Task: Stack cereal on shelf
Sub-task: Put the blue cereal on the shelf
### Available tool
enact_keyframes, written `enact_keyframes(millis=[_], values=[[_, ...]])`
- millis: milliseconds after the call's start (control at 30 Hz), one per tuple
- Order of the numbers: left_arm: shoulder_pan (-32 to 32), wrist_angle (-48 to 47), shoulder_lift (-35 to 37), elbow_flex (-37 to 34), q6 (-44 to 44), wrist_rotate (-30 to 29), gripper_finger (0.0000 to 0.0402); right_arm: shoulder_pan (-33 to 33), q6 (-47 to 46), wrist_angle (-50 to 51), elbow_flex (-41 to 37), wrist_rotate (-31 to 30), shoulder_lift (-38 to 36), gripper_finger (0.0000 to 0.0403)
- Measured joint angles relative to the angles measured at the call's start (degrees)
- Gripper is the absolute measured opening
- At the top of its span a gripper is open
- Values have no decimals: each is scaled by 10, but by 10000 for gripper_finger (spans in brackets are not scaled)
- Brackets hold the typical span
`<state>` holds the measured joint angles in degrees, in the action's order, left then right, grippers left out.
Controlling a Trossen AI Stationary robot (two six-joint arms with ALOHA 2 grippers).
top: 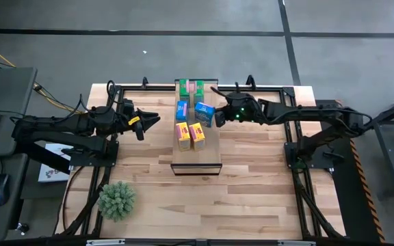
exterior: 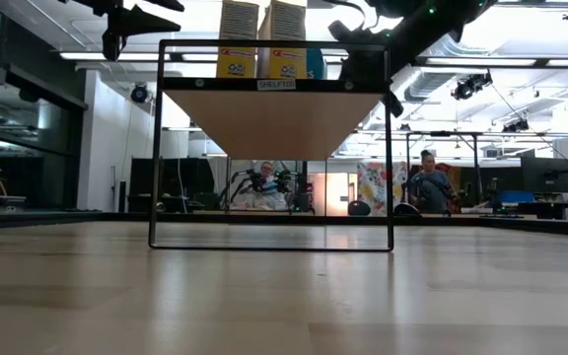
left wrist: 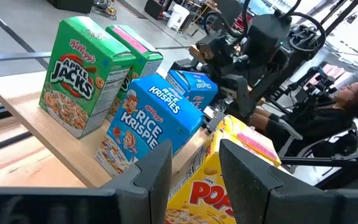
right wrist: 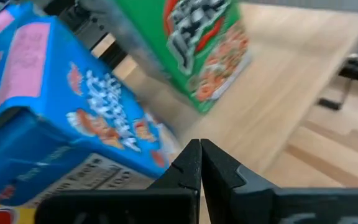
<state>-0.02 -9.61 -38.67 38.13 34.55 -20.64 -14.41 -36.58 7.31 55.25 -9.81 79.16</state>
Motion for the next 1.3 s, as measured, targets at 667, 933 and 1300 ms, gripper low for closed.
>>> enact_keyframes(millis=[667, 933, 1300], values=[[0, -1, 0, 0, 8, 0, 127, 77, -79, 12, 13, -36, 12, 0], [0, -1, 0, 0, -4, 1, 127, 103, -100, 3, 13, -66, 12, 0], [0, -1, 0, 0, -23, 8, 127, 107, -109, -18, 13, -66, 12, 0]])
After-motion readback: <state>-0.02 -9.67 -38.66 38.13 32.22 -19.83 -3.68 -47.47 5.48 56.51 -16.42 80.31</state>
